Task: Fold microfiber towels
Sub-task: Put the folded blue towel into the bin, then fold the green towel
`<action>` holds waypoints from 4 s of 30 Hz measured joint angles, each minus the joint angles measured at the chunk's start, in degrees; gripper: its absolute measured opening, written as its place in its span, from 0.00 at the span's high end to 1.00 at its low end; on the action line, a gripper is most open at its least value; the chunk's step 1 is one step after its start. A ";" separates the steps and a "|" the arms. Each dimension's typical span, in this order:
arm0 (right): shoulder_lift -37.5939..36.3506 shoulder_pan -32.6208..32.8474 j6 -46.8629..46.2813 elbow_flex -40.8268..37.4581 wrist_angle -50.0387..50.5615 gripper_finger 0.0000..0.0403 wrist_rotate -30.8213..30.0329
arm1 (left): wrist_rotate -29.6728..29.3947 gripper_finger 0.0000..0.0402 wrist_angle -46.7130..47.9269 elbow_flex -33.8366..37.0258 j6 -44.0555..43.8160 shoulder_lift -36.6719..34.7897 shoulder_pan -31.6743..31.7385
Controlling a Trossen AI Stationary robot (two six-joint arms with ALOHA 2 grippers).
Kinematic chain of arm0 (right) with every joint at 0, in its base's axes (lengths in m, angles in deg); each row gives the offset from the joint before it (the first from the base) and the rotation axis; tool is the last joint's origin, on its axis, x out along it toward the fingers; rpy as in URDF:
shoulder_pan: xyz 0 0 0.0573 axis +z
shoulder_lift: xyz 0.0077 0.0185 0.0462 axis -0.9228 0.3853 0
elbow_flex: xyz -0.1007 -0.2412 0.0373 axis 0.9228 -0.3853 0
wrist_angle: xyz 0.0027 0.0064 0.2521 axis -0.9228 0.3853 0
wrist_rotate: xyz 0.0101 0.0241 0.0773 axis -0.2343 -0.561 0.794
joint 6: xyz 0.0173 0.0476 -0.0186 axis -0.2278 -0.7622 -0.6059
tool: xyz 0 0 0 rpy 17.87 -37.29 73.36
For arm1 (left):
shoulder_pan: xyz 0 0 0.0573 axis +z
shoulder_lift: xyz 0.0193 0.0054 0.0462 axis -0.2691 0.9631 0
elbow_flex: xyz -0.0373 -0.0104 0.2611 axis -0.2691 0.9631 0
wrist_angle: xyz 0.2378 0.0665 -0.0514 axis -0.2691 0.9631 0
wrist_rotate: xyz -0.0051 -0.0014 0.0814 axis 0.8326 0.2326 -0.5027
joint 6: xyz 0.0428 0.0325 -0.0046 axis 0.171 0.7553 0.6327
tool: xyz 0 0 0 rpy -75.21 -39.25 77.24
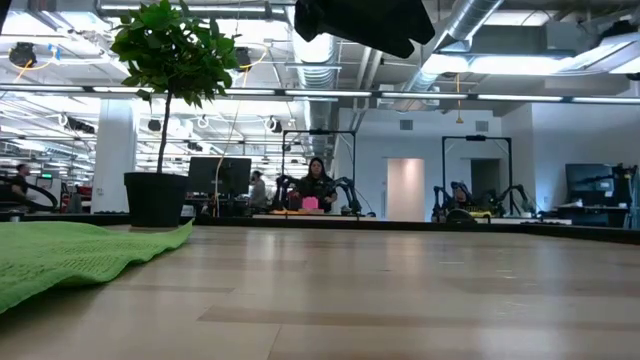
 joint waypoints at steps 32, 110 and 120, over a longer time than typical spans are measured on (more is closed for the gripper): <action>1.21 -4.74 -4.76 0.02 -5.66 0.45 3.15 | 4.15 0.62 1.45 -0.04 1.46 0.00 -0.19; 1.14 -38.91 33.00 9.51 -12.23 0.39 -18.20 | 14.91 0.62 33.75 23.04 -52.02 -1.16 -9.18; 1.14 -38.93 33.00 9.51 -12.23 0.39 -18.22 | 12.39 0.62 20.44 22.29 -25.25 -0.96 9.50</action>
